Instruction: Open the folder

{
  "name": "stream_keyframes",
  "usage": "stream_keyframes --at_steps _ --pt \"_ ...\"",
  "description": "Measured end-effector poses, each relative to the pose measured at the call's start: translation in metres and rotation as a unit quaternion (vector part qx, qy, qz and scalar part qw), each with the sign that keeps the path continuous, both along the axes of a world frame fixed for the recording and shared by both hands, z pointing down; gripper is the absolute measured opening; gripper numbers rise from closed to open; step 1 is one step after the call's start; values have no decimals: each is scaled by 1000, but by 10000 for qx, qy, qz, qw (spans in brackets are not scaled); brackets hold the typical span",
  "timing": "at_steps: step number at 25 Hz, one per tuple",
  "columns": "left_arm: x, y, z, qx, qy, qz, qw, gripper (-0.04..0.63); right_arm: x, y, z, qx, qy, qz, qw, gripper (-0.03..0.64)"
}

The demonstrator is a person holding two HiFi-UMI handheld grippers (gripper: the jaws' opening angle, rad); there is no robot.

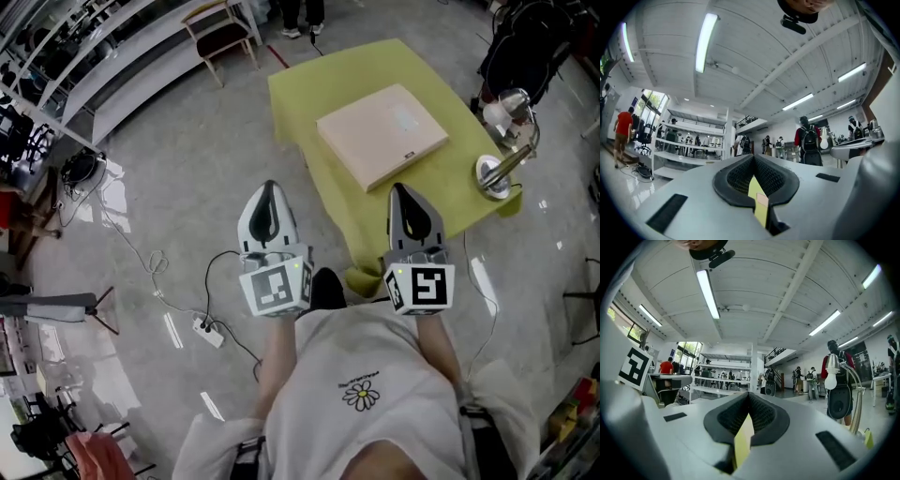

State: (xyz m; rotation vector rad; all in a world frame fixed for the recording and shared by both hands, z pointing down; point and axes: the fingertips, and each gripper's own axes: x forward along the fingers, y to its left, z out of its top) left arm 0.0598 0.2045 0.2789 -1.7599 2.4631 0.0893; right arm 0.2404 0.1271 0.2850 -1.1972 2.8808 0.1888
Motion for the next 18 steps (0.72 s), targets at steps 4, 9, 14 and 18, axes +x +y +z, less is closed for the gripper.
stream_keyframes --at_steps 4,9,14,18 --pt "-18 -22 14 -25 138 64 9999 11 -14 -16 12 70 218 48 9997 12" --pt "-41 -84 24 62 207 464 9987 12 -40 -55 18 251 340 218 9989 12" --pt "-79 -160 24 100 263 994 9947 12 -78 -116 26 111 382 641 9972 12" --pt "-116 -223 20 51 437 1504 9877 11 -106 -158 19 -28 362 1185 9923 12"
